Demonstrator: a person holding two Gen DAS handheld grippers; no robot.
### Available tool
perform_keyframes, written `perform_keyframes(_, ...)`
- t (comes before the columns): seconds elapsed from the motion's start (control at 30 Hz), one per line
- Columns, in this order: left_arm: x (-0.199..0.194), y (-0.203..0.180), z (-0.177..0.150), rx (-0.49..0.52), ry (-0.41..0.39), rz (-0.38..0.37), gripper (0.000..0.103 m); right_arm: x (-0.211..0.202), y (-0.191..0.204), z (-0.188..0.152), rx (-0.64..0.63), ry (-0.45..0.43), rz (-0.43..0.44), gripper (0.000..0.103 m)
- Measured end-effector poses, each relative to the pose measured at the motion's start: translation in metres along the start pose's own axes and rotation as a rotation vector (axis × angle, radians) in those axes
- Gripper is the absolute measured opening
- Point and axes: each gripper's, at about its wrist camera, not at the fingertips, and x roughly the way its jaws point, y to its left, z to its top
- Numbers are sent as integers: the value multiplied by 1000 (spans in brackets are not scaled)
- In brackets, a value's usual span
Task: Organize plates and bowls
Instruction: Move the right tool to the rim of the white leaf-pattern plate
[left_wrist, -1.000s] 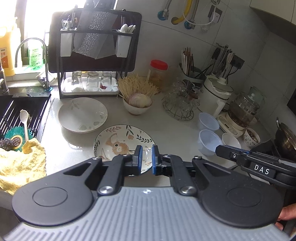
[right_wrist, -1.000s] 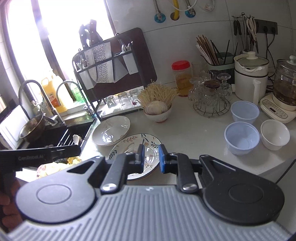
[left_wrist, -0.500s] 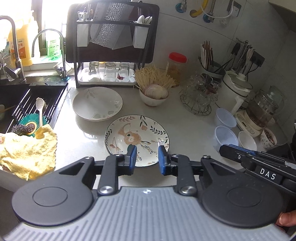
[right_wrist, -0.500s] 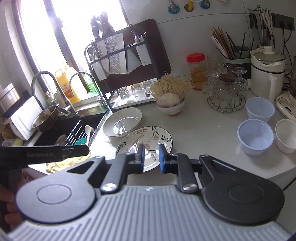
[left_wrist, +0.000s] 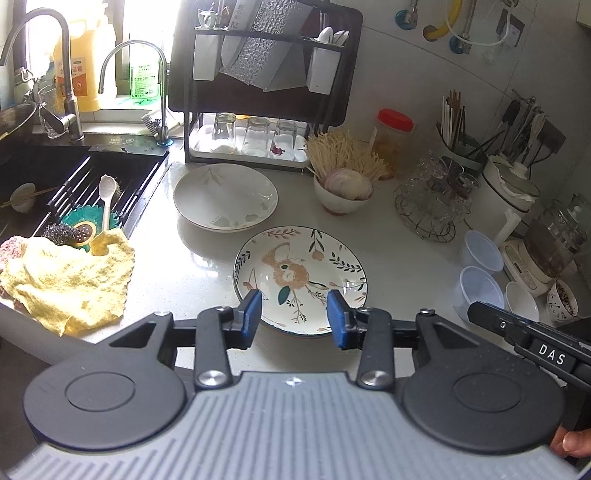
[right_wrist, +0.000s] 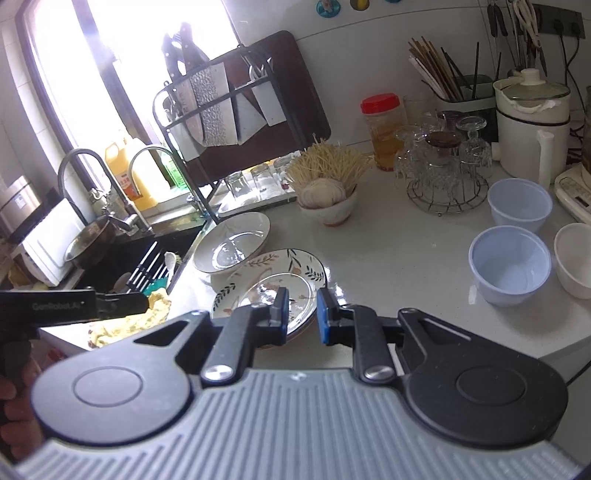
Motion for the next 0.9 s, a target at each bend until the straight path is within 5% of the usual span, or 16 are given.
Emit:
perform_keyframes(0.43,27,14,12,-38,7,107,44,49,-22,-2,66,-10,9,20)
perform_keyframes(0.9,83,17,33,-44,61,82,44,80,-29,22,69,10,3,20)
